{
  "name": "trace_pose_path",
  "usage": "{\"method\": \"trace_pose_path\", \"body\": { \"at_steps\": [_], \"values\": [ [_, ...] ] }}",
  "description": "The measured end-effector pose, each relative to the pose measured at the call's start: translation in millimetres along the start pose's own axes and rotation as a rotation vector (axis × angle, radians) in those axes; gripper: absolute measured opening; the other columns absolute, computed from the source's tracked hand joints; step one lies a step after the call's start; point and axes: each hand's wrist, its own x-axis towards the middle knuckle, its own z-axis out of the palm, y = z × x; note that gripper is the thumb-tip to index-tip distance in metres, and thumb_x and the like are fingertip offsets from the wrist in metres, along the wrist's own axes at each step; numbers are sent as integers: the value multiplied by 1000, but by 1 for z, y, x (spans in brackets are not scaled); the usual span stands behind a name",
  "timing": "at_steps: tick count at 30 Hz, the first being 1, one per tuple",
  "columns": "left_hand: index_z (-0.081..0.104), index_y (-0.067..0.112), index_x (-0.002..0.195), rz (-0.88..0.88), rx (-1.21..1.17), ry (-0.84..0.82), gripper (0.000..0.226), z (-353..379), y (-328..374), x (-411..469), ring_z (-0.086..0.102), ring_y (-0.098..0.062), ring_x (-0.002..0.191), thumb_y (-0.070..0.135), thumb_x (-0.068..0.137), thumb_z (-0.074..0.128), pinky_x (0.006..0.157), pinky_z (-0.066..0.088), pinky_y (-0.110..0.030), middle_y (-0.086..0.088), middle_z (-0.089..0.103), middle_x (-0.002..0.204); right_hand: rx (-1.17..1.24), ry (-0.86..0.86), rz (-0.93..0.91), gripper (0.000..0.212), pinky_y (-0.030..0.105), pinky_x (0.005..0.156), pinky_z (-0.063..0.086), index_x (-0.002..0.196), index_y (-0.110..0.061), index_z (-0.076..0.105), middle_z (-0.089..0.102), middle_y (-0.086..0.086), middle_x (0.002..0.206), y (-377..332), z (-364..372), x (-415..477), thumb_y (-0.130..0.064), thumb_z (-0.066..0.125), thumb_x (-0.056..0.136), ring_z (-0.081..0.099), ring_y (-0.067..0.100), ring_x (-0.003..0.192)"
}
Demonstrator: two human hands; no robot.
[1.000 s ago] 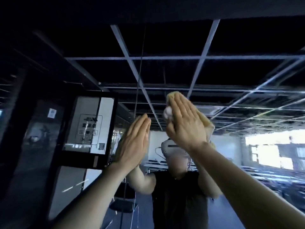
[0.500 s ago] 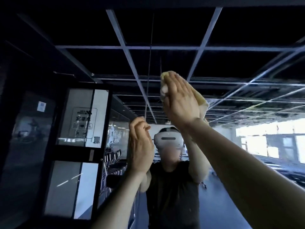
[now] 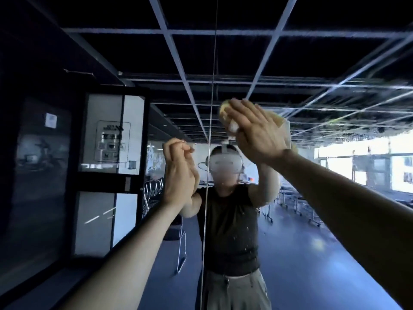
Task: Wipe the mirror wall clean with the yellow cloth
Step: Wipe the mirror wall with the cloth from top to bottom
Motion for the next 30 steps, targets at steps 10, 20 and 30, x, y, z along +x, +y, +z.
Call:
{"method": "trace_pose_path", "body": {
  "at_steps": [10, 20, 30],
  "values": [
    [45, -5, 101, -230, 21, -59, 30, -15, 17, -65, 40, 5, 94, -15, 74, 52, 86, 31, 0, -9, 38, 108, 80, -55, -194, 62, 38, 116, 17, 141, -14, 44, 39, 9, 148, -80, 50, -94, -27, 54, 80, 32, 25, 138],
    [52, -4, 97, -124, 124, -125, 30, 30, 78, -61, 36, 7, 96, -21, 76, 40, 89, 30, 0, -16, 44, 109, 37, -64, 20, 58, 40, 112, 22, 143, -20, 39, 35, 1, 150, 66, -13, -149, -31, 40, 86, 29, 18, 140],
    [56, -3, 108, -91, 116, -256, 39, 80, 124, -51, 50, -11, 112, -21, 75, 47, 90, 30, -2, -12, 48, 116, 121, 29, 241, 66, 36, 118, 6, 149, -12, 24, 17, 6, 156, 48, -12, -156, -31, 37, 86, 10, 19, 145]
  ]
}}
